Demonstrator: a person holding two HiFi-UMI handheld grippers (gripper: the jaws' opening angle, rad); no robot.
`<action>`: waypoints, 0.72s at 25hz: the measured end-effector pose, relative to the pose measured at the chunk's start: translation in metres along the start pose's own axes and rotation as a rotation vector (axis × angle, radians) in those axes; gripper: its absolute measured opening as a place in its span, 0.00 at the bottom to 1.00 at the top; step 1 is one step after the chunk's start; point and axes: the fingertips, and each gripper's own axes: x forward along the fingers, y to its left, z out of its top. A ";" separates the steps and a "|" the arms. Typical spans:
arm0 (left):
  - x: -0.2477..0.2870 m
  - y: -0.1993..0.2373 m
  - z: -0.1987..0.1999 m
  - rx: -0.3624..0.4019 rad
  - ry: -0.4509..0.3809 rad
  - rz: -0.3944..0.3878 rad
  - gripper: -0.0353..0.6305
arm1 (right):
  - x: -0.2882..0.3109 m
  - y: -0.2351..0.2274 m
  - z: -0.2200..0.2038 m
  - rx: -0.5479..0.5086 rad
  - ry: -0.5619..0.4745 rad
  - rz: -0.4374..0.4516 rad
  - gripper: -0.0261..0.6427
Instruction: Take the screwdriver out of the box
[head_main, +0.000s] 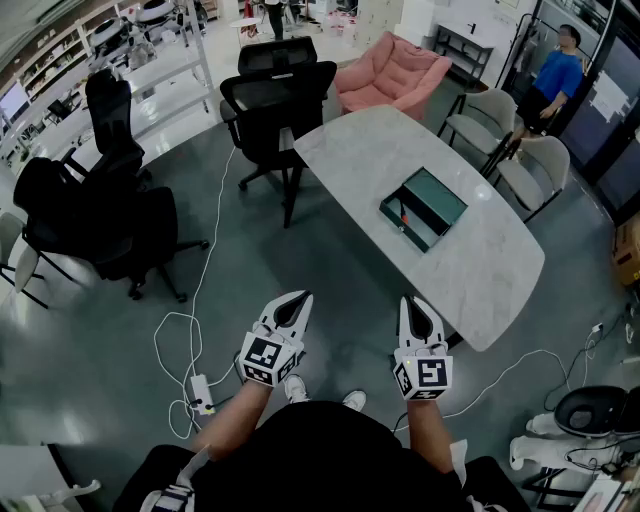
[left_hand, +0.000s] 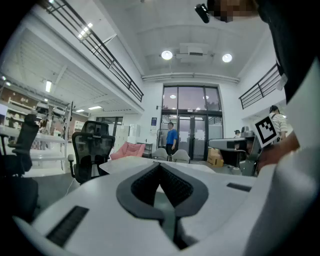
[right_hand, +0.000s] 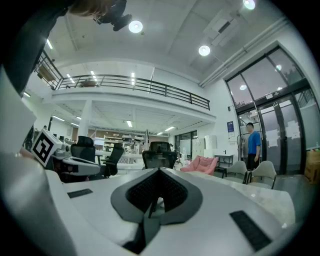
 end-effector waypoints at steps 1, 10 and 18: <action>-0.001 0.001 0.000 0.006 0.001 -0.002 0.06 | 0.000 0.001 -0.001 0.000 0.001 -0.001 0.07; -0.006 0.014 0.004 0.069 0.005 -0.010 0.06 | 0.016 0.018 0.001 0.007 0.000 0.008 0.07; -0.017 0.029 -0.003 0.146 0.017 -0.033 0.06 | 0.029 0.046 -0.006 0.017 -0.011 0.004 0.07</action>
